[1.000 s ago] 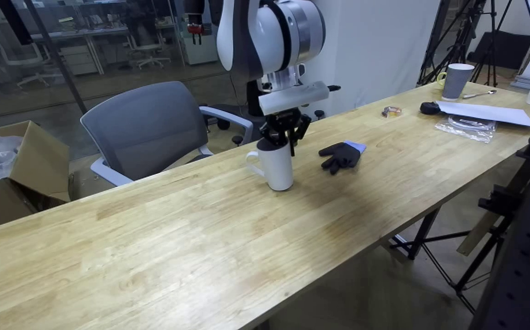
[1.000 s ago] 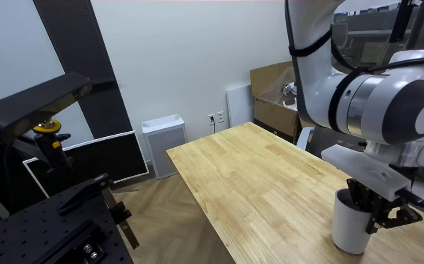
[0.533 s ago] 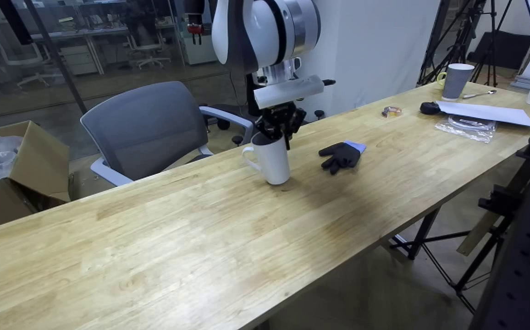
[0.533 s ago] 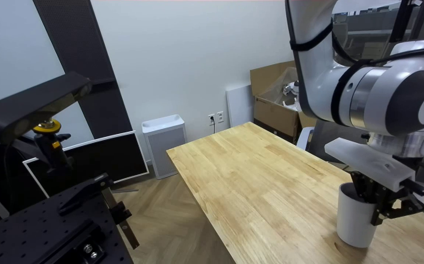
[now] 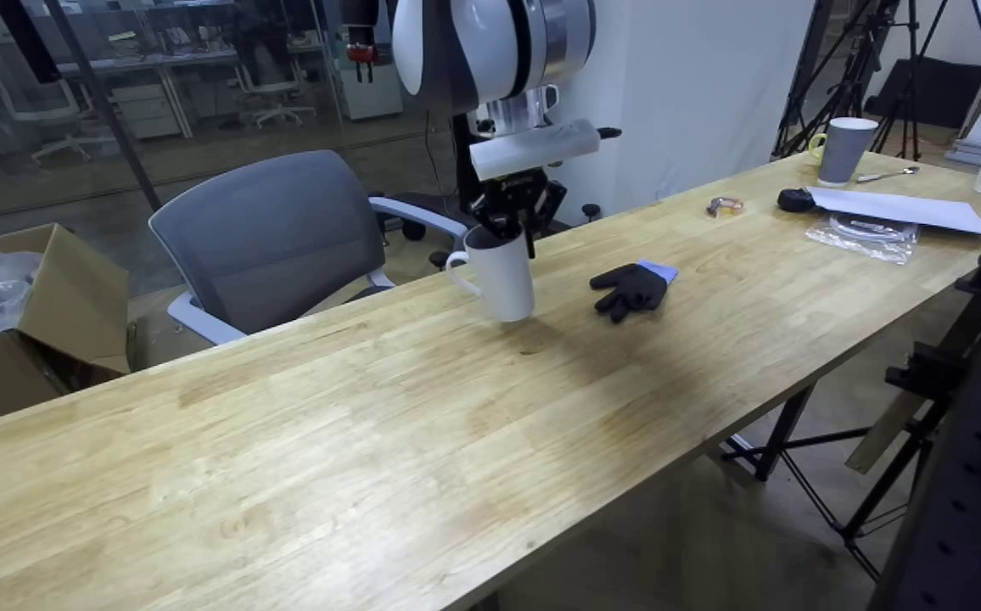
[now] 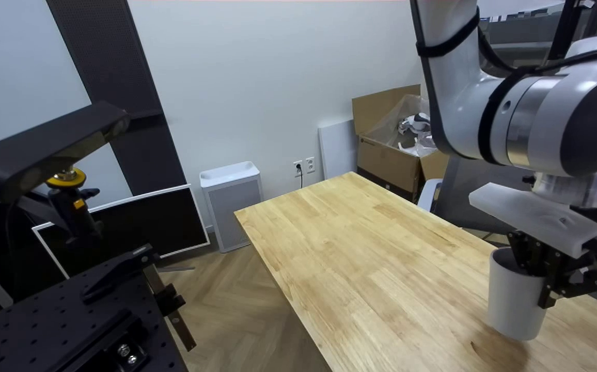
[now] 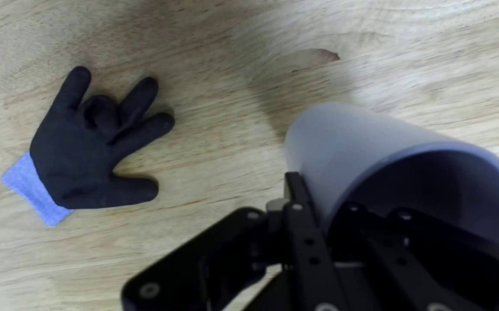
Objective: Put the mug towards the edge of the table
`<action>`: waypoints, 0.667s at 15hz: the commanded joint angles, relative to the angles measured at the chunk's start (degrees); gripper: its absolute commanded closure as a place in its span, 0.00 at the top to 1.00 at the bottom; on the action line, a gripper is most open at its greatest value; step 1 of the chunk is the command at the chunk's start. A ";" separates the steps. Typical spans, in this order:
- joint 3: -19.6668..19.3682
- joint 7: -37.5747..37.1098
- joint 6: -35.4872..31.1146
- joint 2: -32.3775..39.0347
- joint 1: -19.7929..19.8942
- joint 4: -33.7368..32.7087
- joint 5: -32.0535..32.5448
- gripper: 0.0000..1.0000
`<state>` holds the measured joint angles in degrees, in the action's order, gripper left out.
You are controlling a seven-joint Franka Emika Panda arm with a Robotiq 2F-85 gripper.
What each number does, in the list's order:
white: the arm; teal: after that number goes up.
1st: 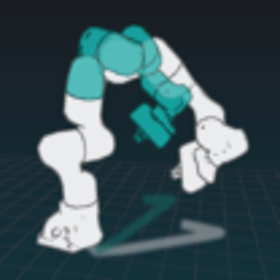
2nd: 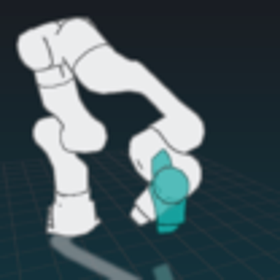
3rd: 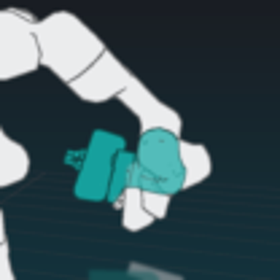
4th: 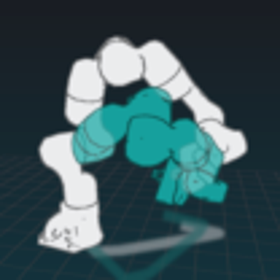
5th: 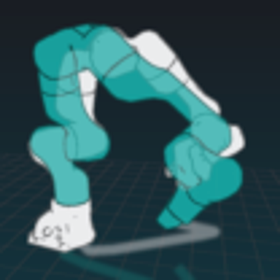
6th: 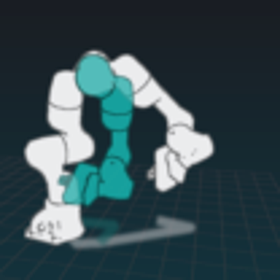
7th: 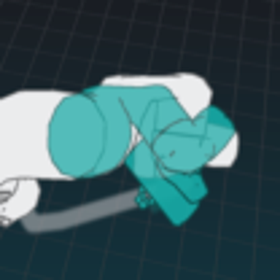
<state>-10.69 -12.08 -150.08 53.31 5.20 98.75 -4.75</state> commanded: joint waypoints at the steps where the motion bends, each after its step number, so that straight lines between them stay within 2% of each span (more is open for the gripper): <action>1: -0.22 -0.97 -0.31 -3.34 -1.02 2.81 0.43 0.03; 10: 0.31 -0.38 -2.71 -7.71 -3.14 11.16 0.75 0.03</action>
<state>-10.25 -12.07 -151.65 50.36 2.89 104.23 -4.66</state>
